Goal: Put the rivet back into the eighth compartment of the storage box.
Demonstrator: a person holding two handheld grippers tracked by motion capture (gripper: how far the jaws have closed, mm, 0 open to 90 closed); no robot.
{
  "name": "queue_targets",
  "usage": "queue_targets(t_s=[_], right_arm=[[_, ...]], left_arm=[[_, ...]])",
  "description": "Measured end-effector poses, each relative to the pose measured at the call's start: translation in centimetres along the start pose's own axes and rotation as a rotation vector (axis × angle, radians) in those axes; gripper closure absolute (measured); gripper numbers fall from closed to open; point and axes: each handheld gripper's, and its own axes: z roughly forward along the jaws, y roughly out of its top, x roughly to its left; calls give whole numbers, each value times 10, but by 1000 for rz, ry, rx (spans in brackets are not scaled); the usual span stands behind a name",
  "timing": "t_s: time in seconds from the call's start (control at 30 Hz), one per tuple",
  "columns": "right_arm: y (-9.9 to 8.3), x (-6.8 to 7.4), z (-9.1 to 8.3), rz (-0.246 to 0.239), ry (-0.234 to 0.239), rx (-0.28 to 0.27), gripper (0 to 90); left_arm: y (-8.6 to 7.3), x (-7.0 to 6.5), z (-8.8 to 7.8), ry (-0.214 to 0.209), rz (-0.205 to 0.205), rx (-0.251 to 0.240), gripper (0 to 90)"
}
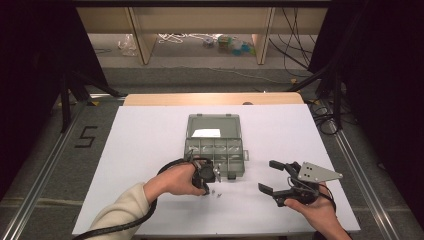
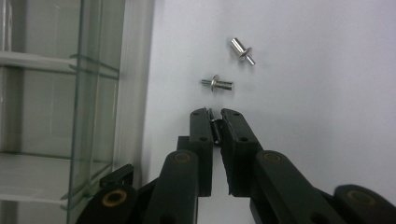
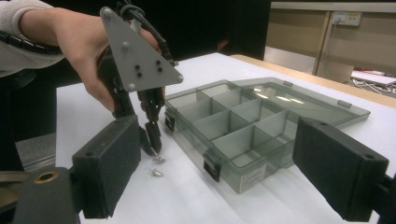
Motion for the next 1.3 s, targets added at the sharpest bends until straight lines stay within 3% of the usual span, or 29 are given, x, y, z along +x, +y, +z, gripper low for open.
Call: queue_targets(t_s=[0.3,0.83,0.9,1.3], right_arm=[[0,0,0,0,-2,-12,163],[0,-1,0,-4,-9,-4,163],[0,0,1,-1,-22,-26,163],[0,0,0,10,-11,-14,163]], left_arm=[[2,-2,-9,21,20,-11,827],[4,-4,-25,50,27,-35,827],[5,-3,-27,55,26,-38,826],[10,-1,-35,68,32,-44,827]])
